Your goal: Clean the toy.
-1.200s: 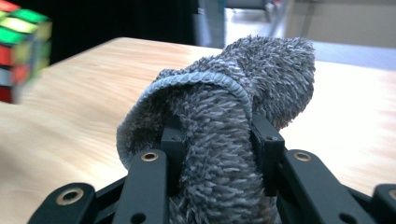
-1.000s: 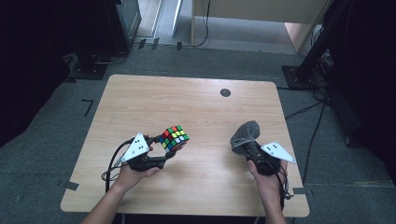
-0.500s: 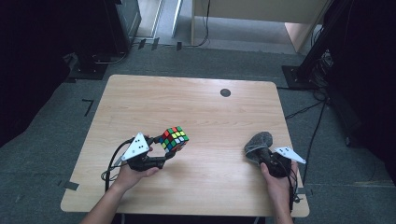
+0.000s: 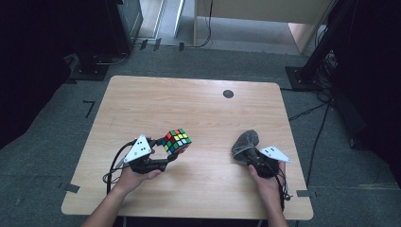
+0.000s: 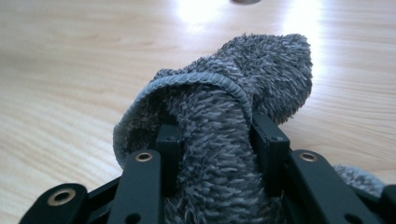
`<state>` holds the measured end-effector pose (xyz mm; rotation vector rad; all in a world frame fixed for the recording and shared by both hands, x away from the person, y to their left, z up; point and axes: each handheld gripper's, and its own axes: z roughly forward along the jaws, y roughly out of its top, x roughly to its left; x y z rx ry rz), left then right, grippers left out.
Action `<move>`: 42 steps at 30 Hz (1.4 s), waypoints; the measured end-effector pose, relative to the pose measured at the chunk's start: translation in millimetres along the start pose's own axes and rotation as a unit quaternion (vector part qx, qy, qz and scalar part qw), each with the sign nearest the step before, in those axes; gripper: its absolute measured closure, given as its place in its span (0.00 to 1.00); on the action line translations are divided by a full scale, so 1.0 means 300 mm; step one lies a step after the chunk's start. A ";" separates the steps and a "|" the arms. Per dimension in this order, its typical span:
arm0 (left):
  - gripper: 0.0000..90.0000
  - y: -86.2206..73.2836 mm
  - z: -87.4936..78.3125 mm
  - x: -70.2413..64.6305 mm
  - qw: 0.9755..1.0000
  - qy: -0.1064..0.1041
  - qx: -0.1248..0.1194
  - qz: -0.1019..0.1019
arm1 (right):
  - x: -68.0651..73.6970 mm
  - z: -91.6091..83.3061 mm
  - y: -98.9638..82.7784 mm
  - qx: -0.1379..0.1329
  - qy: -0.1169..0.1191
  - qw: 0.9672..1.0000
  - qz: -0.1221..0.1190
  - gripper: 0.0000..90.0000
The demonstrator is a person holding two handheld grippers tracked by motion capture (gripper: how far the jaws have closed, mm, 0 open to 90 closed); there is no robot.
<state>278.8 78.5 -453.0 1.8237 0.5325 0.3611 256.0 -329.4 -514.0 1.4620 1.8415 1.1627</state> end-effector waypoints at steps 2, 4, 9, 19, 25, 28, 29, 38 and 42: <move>0.38 0.000 -0.001 0.001 1.000 0.000 0.000 -0.002 | 0.009 0.011 -0.006 0.008 0.001 1.000 -0.009 0.67; 0.38 0.000 -0.002 0.003 1.000 -0.002 -0.001 -0.006 | 0.010 0.015 -0.006 0.007 0.009 1.000 -0.012 0.61; 0.37 0.005 -0.002 0.007 1.000 -0.003 -0.002 -0.014 | 0.026 -0.019 0.036 -0.016 0.045 0.999 -0.019 0.30; 0.38 0.007 0.006 -0.001 1.000 -0.006 -0.001 -0.014 | 0.148 -0.058 0.087 -0.061 0.070 0.994 -0.053 0.28; 0.37 0.005 0.016 -0.003 1.000 -0.014 0.003 -0.026 | 0.220 -0.043 0.088 -0.072 0.152 0.984 -0.064 0.33; 0.37 0.005 0.024 -0.011 1.000 -0.018 0.010 -0.023 | 0.277 -0.033 0.085 -0.083 0.179 0.976 -0.091 0.34; 0.37 0.004 0.027 -0.014 1.000 -0.019 0.011 -0.022 | 0.294 -0.030 0.084 -0.084 0.184 0.975 -0.095 0.34; 0.37 -0.010 0.050 -0.038 1.000 -0.012 0.027 0.001 | 0.383 -0.042 0.106 -0.113 0.188 0.972 -0.087 0.38; 0.37 -0.020 0.063 -0.053 0.999 -0.001 0.035 0.018 | 0.401 -0.061 0.131 -0.124 0.207 0.970 -0.040 0.35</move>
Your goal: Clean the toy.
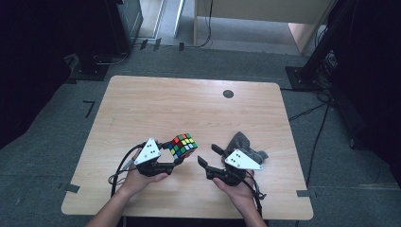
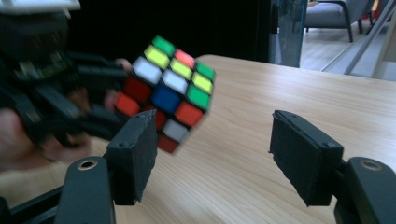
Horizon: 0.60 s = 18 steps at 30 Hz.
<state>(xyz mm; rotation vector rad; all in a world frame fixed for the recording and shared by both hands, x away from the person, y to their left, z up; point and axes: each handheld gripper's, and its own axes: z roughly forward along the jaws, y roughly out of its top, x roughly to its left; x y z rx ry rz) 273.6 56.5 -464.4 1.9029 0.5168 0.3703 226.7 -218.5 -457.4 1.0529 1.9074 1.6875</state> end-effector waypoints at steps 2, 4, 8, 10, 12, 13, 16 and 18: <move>0.37 -0.004 0.008 -0.014 1.000 0.004 -0.001 0.009 | 0.009 0.003 0.011 -0.002 0.006 1.000 0.020 0.33; 0.37 -0.008 0.015 -0.031 1.000 0.004 -0.004 0.018 | 0.020 0.012 0.019 0.000 0.017 0.999 0.042 0.35; 0.37 -0.011 0.029 -0.069 0.999 0.009 -0.007 0.044 | 0.035 0.030 0.024 0.006 0.027 0.996 0.081 0.34; 0.37 -0.014 0.033 -0.083 0.999 0.007 -0.012 0.048 | 0.037 0.039 0.023 0.011 0.024 0.995 0.100 0.32; 0.37 -0.016 0.035 -0.092 0.999 0.006 -0.015 0.052 | 0.035 0.048 0.019 0.021 0.015 0.993 0.112 0.27; 0.37 -0.018 0.036 -0.095 0.998 0.007 -0.017 0.057 | 0.032 0.052 0.016 0.026 0.016 0.992 0.123 0.25; 0.38 -0.020 0.039 -0.104 0.998 0.005 -0.022 0.062 | 0.022 0.067 0.005 0.039 0.027 0.985 0.166 0.24; 0.37 -0.021 0.042 -0.110 0.997 0.004 -0.023 0.068 | 0.016 0.078 -0.005 0.050 0.043 0.980 0.190 0.24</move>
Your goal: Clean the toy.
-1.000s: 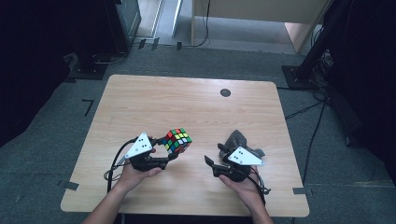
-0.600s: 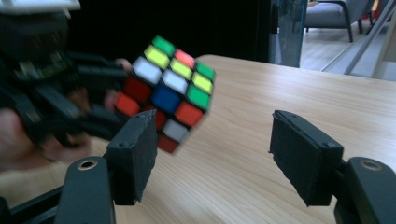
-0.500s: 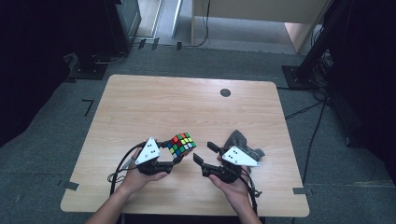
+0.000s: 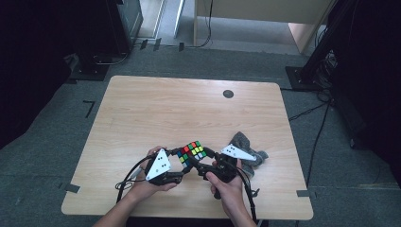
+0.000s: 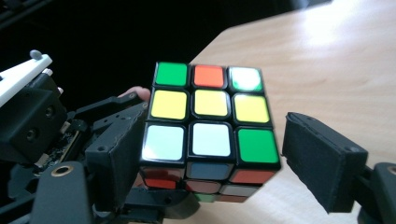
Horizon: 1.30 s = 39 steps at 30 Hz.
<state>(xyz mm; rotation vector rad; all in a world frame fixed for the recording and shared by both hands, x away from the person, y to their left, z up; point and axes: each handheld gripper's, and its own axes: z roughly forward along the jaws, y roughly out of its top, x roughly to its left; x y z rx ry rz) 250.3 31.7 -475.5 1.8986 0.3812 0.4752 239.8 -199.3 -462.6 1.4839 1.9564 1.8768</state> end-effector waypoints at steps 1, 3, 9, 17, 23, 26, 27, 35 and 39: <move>0.37 -0.001 0.001 0.000 1.000 -0.001 0.002 0.001 | -0.005 0.003 -0.002 0.005 0.006 1.000 0.012 0.26; 0.37 -0.004 0.005 -0.001 1.000 0.001 0.005 0.001 | -0.010 0.003 -0.006 0.011 0.015 0.999 0.027 0.36; 0.37 -0.008 0.020 -0.006 1.000 0.000 0.021 -0.004 | 0.016 0.000 -0.015 0.015 -0.022 0.999 0.018 0.38; 0.36 0.001 0.028 -0.010 1.000 0.005 0.027 -0.001 | 0.022 0.000 -0.013 0.016 -0.033 0.999 0.021 0.38; 0.35 0.001 0.033 -0.016 0.999 0.007 0.030 0.011 | 0.022 0.002 -0.014 0.029 -0.038 0.998 0.036 0.38; 0.30 0.010 0.030 -0.018 1.000 0.013 0.022 0.012 | 0.030 0.002 -0.013 0.036 -0.040 0.998 0.026 0.38; 0.28 0.012 0.029 -0.016 1.000 0.010 0.024 0.012 | 0.033 0.003 -0.014 0.037 -0.040 0.998 0.023 0.38; 0.38 0.012 0.011 -0.002 1.000 -0.011 0.009 0.006 | 0.045 0.006 -0.011 0.040 -0.036 0.999 -0.003 0.36; 0.38 0.009 -0.003 0.027 1.000 -0.023 0.006 -0.017 | 0.046 -0.009 0.011 0.036 -0.017 0.999 -0.036 0.33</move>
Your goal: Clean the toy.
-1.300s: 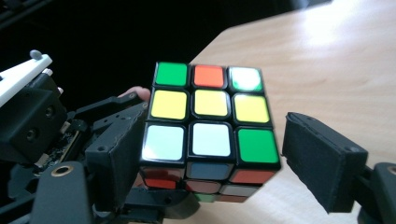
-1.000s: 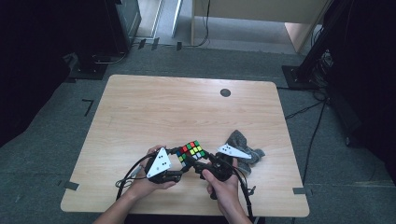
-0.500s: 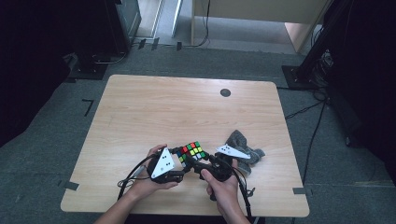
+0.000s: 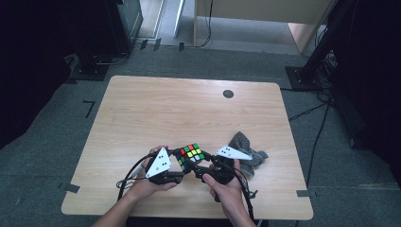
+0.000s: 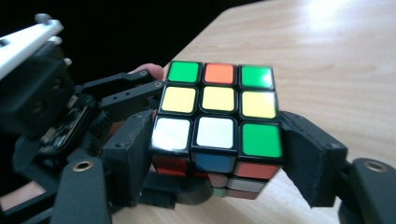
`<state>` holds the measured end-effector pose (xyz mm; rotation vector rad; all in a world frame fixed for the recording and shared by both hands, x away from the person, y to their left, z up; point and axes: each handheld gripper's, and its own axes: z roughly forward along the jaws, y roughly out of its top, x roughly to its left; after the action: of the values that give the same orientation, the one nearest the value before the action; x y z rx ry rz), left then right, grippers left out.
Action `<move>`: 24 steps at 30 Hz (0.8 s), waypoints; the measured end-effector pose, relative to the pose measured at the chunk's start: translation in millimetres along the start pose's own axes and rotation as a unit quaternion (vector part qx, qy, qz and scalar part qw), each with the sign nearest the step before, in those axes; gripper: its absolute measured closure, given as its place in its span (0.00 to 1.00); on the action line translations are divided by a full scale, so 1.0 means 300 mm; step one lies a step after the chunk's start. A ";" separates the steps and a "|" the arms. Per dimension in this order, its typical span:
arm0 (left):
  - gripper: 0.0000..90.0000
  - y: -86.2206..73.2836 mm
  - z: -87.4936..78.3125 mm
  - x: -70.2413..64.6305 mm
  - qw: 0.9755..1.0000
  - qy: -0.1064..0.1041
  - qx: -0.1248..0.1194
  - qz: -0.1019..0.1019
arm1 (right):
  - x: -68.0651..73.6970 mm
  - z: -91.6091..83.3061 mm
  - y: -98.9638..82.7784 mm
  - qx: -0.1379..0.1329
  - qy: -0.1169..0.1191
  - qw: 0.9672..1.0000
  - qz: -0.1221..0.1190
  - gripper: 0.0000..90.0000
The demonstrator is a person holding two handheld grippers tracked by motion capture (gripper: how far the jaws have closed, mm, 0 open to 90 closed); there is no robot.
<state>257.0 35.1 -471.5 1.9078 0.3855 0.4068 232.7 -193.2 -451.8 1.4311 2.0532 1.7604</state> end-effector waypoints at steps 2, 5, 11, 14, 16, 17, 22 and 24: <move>0.38 -0.001 -0.006 0.015 1.000 0.000 0.001 -0.010 | -0.005 -0.016 0.008 -0.012 0.009 1.000 -0.011 0.33; 0.38 -0.007 -0.018 0.050 1.000 0.000 0.008 -0.029 | -0.013 -0.048 0.016 -0.044 0.010 0.998 -0.038 0.33; 0.38 -0.013 -0.050 0.129 0.995 -0.024 0.002 -0.096 | -0.044 -0.069 -0.002 -0.062 0.000 0.993 -0.104 0.35; 0.38 -0.008 -0.057 0.149 0.993 -0.040 0.006 -0.108 | -0.048 -0.049 -0.026 -0.052 -0.012 0.987 -0.151 0.34; 0.38 -0.007 -0.059 0.158 0.992 -0.041 0.008 -0.120 | -0.045 -0.033 -0.042 -0.048 -0.016 0.982 -0.183 0.34; 0.38 -0.006 -0.061 0.162 0.991 -0.042 0.008 -0.125 | -0.044 -0.025 -0.049 -0.048 -0.014 0.979 -0.196 0.34; 0.38 0.001 -0.063 0.171 0.989 -0.056 0.014 -0.137 | -0.045 0.008 -0.077 -0.051 -0.019 0.966 -0.252 0.32; 0.38 0.007 -0.064 0.173 0.988 -0.063 0.014 -0.143 | -0.042 0.019 -0.087 -0.061 -0.025 0.954 -0.292 0.32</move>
<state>294.5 73.5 -457.7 1.8598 0.5743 0.0905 228.1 -194.9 -481.0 0.7128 2.0117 1.5389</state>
